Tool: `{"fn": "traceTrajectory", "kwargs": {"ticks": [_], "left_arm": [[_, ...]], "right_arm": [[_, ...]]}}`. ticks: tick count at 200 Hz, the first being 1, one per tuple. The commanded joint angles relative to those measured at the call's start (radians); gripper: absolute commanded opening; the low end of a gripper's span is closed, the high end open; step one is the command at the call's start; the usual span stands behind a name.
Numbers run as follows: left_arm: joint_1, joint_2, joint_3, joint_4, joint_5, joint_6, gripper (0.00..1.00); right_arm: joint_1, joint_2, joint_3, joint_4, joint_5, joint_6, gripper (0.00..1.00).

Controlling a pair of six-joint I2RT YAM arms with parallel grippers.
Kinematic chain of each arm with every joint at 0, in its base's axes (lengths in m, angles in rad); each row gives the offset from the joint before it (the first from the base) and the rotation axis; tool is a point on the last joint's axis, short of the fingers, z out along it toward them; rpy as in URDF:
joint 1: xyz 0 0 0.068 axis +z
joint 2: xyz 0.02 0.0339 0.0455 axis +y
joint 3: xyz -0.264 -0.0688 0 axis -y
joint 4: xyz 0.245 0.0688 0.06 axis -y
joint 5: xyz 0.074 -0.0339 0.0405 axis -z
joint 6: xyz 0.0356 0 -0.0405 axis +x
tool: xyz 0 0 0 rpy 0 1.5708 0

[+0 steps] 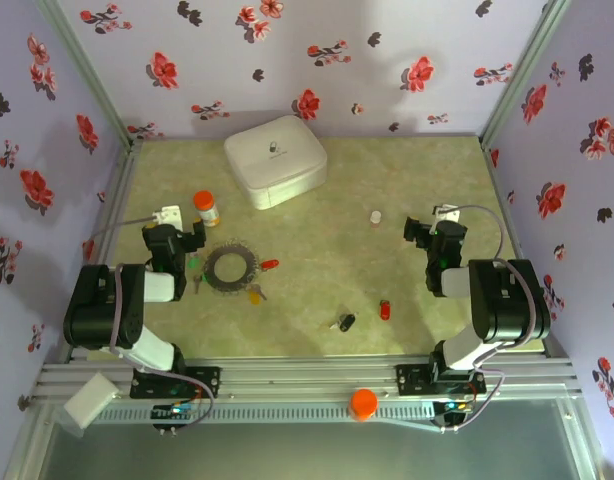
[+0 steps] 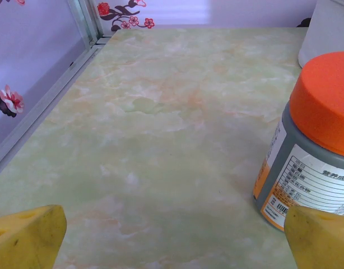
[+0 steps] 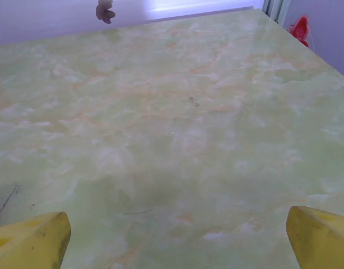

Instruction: Put the keys on the keyring

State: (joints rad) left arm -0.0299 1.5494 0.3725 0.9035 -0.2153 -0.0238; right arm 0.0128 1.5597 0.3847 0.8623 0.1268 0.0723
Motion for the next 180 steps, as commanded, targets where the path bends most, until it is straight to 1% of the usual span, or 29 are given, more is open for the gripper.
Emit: {"fn": "traceTrajectory", "kwargs": {"ticks": [1,149,180], "left_arm": [[0.000,-0.002,0.013,0.009,0.011,0.015,1.00],[0.004,0.000,0.017,0.001,0.017,0.010,1.00],[0.017,-0.004,0.020,-0.011,0.043,0.004,1.00]], "right_arm": [[-0.005,0.001,0.013,0.007,0.010,0.013,0.99],[-0.005,0.003,0.016,0.004,0.010,0.014,0.99],[-0.005,-0.001,0.013,0.008,0.010,0.015,0.99]]}}
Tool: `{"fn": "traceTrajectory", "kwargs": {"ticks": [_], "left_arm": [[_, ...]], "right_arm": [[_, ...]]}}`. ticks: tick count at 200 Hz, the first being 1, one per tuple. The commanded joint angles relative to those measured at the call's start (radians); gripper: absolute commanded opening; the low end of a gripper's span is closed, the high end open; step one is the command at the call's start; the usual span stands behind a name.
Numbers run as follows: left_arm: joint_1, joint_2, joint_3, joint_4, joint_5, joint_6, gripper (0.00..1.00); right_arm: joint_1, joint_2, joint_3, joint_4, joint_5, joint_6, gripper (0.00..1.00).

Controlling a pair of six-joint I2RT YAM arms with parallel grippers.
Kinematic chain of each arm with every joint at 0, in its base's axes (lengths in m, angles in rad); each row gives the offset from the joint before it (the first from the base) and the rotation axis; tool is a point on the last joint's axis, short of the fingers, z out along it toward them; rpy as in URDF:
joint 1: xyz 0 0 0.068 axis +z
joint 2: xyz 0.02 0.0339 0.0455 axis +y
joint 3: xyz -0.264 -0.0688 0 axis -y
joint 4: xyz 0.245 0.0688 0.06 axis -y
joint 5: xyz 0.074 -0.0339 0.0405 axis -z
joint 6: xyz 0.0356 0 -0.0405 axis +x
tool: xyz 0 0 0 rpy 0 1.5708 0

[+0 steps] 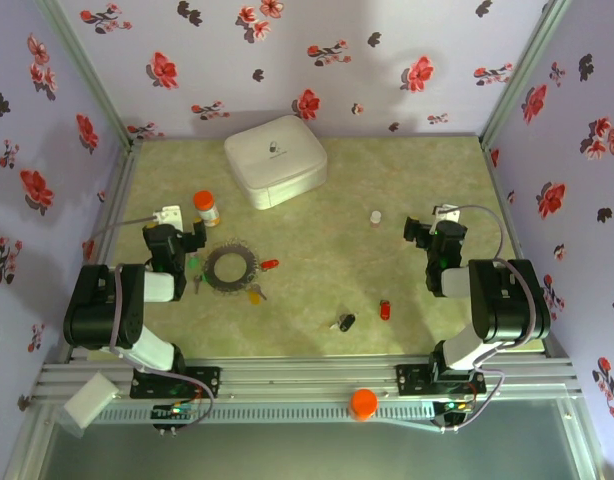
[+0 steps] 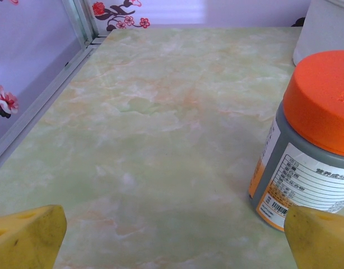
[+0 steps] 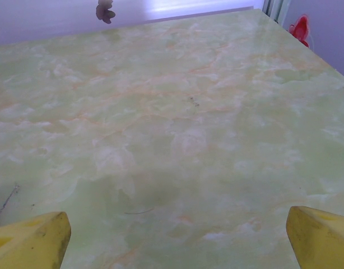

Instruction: Put the keys on the keyring

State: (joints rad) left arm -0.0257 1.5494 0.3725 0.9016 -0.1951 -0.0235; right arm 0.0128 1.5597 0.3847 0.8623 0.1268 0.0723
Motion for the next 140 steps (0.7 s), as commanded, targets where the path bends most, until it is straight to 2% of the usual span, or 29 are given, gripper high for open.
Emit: {"fn": "traceTrajectory", "kwargs": {"ticks": [1,17,34,50,62,77,108,140], "left_arm": [[0.013,-0.005,0.019,-0.007,0.023,0.004,1.00],[0.013,-0.023,0.011,-0.003,0.020,0.006,1.00],[0.011,-0.109,0.000,-0.051,-0.004,-0.003,1.00],[-0.015,-0.211,0.006,-0.141,-0.081,0.003,1.00],[-0.031,-0.294,0.017,-0.228,-0.099,-0.002,1.00],[-0.031,-0.382,0.026,-0.316,-0.108,-0.089,1.00],[-0.034,-0.520,0.092,-0.579,-0.057,-0.205,1.00],[-0.080,-0.629,0.122,-0.811,-0.040,-0.338,0.97]], "right_arm": [[-0.005,-0.001,0.012,0.008,0.010,0.015,0.99],[-0.005,-0.019,-0.012,0.040,0.043,0.024,0.99],[-0.005,-0.110,-0.035,0.006,0.055,0.024,0.98],[-0.004,-0.209,-0.021,-0.109,0.047,0.023,0.98],[0.001,-0.296,-0.003,-0.207,0.046,0.036,0.98],[0.006,-0.385,0.018,-0.310,0.028,0.084,0.97],[0.045,-0.518,0.092,-0.564,-0.037,0.254,0.89],[0.131,-0.565,0.176,-0.824,-0.122,0.398,0.85]]}}
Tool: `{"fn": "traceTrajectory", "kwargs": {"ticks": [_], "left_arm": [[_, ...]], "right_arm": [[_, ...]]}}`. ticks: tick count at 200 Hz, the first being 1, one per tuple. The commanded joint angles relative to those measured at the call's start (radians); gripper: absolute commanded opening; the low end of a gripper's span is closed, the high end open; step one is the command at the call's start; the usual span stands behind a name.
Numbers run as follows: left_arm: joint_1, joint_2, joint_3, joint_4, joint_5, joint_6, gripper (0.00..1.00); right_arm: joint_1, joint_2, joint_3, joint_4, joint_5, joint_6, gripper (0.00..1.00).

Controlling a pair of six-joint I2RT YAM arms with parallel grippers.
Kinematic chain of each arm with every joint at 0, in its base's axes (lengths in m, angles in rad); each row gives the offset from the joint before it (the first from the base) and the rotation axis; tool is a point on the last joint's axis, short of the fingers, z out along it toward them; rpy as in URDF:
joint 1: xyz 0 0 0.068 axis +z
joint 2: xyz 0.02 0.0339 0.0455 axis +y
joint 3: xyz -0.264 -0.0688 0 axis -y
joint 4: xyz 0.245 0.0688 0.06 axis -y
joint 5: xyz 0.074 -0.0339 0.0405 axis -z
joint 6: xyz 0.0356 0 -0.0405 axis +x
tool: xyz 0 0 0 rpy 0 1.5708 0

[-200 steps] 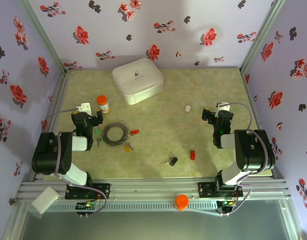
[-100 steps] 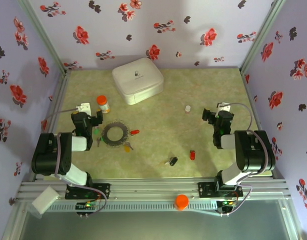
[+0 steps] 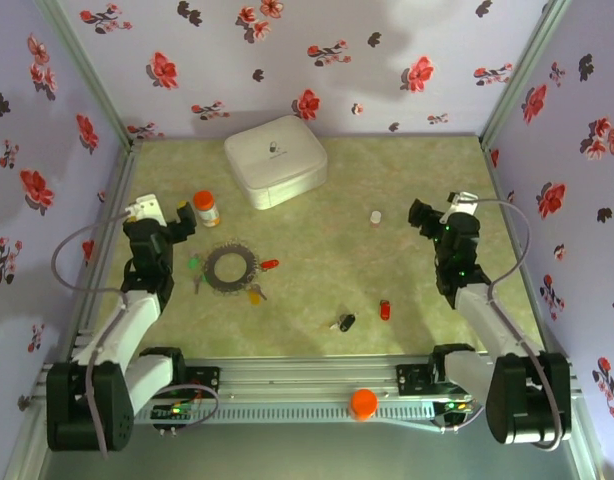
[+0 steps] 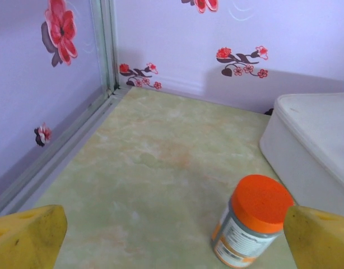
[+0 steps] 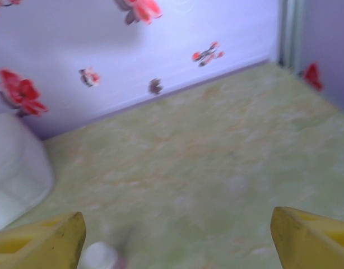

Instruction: Put the keys on the keyring

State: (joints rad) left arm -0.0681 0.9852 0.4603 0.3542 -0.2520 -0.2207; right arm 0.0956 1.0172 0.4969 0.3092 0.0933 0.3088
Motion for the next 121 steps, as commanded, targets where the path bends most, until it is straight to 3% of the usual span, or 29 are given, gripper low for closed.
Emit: {"fn": "traceTrajectory", "kwargs": {"ticks": [1,21,58,93,121], "left_arm": [[-0.041,-0.067,0.034,-0.268,0.017,-0.143,0.97],[-0.118,-0.095,0.058,-0.408,0.002,-0.180,0.96],[-0.218,-0.096,0.082,-0.608,-0.020,-0.302,0.95],[-0.231,-0.110,0.069,-0.740,-0.018,-0.466,0.92],[-0.231,-0.137,0.060,-0.807,-0.033,-0.531,0.87]], "right_arm": [[0.050,-0.021,0.065,-0.276,-0.095,0.165,0.85],[0.119,0.014,0.106,-0.356,-0.205,0.194,0.79],[0.314,0.165,0.238,-0.480,-0.251,0.163,0.75],[0.417,0.377,0.352,-0.486,-0.368,0.101,0.68],[0.518,0.539,0.491,-0.523,-0.413,0.027,0.69]]}}
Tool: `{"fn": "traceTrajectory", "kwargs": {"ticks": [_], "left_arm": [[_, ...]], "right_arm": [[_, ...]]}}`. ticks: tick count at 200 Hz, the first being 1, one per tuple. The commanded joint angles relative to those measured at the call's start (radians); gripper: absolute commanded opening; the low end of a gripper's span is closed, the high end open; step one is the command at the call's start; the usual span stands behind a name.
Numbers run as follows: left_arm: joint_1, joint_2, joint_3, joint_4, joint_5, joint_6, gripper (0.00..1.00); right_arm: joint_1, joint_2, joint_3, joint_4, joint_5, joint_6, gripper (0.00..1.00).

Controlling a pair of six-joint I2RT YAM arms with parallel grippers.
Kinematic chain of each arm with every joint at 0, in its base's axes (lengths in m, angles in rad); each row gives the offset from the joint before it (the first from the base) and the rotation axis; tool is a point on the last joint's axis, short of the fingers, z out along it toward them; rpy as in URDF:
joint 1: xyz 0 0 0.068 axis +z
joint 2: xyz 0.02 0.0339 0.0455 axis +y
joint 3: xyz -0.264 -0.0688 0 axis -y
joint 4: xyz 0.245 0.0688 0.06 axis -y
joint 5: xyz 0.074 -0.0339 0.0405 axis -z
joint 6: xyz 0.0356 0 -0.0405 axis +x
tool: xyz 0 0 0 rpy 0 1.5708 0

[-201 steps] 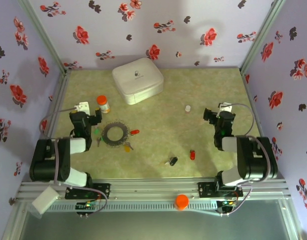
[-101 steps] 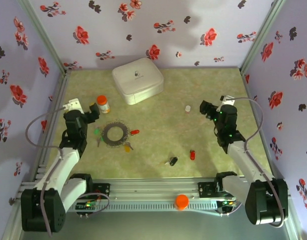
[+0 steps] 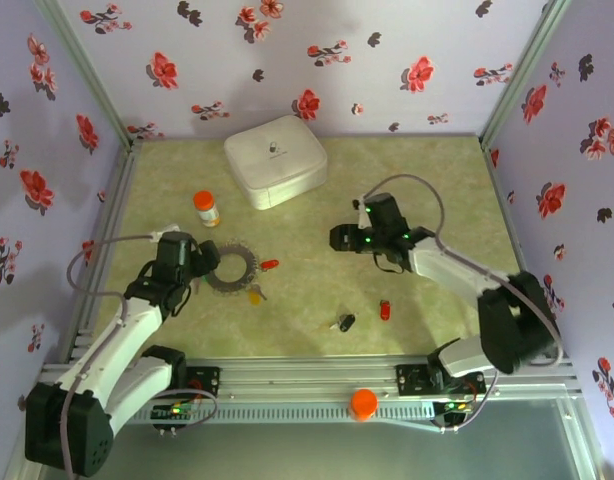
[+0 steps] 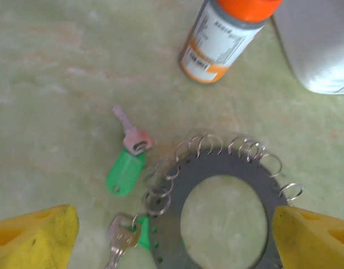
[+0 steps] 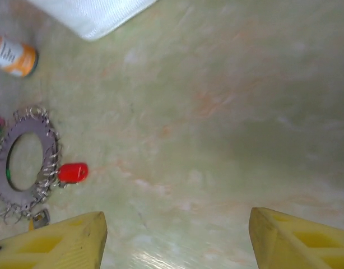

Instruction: Put the keys on the keyring

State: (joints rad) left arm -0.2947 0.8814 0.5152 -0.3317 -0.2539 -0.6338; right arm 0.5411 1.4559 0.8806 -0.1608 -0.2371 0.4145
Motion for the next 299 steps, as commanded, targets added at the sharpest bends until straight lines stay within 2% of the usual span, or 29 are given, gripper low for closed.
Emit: {"fn": "traceTrajectory", "kwargs": {"ticks": [1,35,68,131,165,198,248,266,299], "left_arm": [[-0.004,-0.035,0.005,-0.124,-0.031,-0.119,0.87],[-0.004,-0.059,-0.018,-0.156,-0.028,-0.139,0.86],[-0.005,-0.078,-0.040,-0.173,0.009,-0.166,0.85],[-0.006,-0.128,-0.074,-0.186,0.052,-0.176,0.85],[-0.006,-0.145,-0.079,-0.197,0.058,-0.178,0.85],[-0.007,-0.172,-0.083,-0.210,0.062,-0.184,0.86],[-0.007,-0.208,-0.084,-0.231,0.060,-0.182,0.86],[-0.006,-0.216,-0.081,-0.233,0.062,-0.184,0.86],[-0.006,-0.225,-0.077,-0.237,0.065,-0.184,0.86]], "right_arm": [[0.077,0.106,0.113,-0.053,-0.084,-0.082,0.69],[0.163,0.331,0.314,-0.101,-0.131,-0.139,0.66],[0.203,0.519,0.482,-0.089,-0.192,-0.151,0.61],[0.245,0.741,0.715,-0.116,-0.256,-0.184,0.59],[0.259,0.804,0.794,-0.125,-0.262,-0.195,0.58],[0.270,0.863,0.869,-0.154,-0.259,-0.199,0.53],[0.290,0.903,0.928,-0.185,-0.247,-0.214,0.50],[0.293,0.908,0.932,-0.195,-0.258,-0.222,0.45],[0.299,0.893,0.918,-0.214,-0.255,-0.243,0.30]]}}
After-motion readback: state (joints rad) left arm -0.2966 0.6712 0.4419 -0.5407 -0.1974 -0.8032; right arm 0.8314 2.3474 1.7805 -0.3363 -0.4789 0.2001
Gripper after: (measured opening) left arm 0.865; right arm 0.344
